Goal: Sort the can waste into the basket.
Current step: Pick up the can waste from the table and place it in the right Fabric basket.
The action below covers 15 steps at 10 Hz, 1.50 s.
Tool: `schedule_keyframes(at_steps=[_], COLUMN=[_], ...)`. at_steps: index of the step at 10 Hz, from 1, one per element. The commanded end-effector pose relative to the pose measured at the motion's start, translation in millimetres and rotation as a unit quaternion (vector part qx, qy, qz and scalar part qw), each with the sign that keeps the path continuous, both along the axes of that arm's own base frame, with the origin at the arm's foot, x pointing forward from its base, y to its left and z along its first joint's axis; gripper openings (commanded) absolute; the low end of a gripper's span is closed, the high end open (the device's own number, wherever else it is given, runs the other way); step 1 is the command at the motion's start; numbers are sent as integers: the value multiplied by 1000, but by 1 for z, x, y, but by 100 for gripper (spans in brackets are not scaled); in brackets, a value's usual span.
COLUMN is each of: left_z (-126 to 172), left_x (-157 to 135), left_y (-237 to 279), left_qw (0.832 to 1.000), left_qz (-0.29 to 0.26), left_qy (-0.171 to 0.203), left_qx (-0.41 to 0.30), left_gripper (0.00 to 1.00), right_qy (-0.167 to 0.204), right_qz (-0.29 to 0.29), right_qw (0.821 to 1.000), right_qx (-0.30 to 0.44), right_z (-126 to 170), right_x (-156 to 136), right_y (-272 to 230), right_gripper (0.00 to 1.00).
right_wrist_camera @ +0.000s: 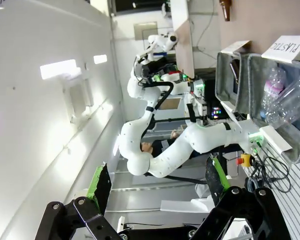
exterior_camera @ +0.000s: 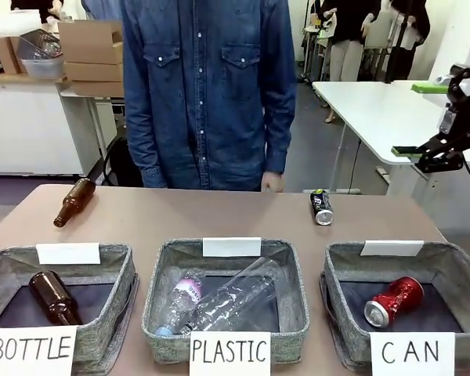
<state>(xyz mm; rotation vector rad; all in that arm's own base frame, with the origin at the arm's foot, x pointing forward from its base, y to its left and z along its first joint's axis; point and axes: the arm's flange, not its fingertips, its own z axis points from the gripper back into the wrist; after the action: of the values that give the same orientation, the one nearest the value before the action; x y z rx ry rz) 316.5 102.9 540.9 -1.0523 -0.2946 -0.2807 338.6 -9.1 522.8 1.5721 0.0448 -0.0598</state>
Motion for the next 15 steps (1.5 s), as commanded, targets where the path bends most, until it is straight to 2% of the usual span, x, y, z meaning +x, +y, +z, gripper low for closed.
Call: schedule_keyframes(at_steps=[1,2,3,4,5,6,7,8,9,10,11,12,14,15], left_z=[-2,-2,-2,-2,-2,-2,-2,-2,-2,-2,-2,-2,-2,-2], left_x=[-2,-2,-2,-2,-2,-2,-2,-2,-2,-2,-2,-2,-2,-2], left_y=[3,3,3,3,3,3,3,3,3,3,3,3,3,3], left_qw=[1000,1000,1000,1000,1000,1000,1000,1000,1000,1000,1000,1000,1000,1000], left_qz=[-6,-6,-6,-6,-6,-6,-6,-6,-6,-6,-6,-6,-6,-6], left_qy=[-5,-5,-5,-5,-5,-5,-5,-5,-5,-5,-5,-5,-5,-5], left_qx=[1,1,1,1,1,1,1,1,1,1,1,1,1,1], left_gripper=[100,100,100,100,100,100,100,100,100,100,100,100,100,100], right_qy=[0,-14,13,12,39,69,84,84,64,41,28,-4,-4,5], right_qz=[0,-20,-22,-28,-28,-54,-120,-176,-217,-212,-222,-188,-188,-203], right_qw=[1000,992,965,914,839,790,755,735,737,763,805,790,790,789], right_qx=[0,-123,-261,-405,-542,-607,-639,-649,-636,-609,-550,-584,-584,-580], right_z=[0,-2,-5,-9,-22,-35,-44,-44,-36,-20,0,-35,-35,-20], right_x=[0,17,36,50,65,75,82,84,79,64,45,83,83,69], right_y=[0,23,51,73,87,91,89,83,73,59,48,62,62,51], right_gripper=[100,100,100,100,100,100,100,100,100,100,100,100,100,100])
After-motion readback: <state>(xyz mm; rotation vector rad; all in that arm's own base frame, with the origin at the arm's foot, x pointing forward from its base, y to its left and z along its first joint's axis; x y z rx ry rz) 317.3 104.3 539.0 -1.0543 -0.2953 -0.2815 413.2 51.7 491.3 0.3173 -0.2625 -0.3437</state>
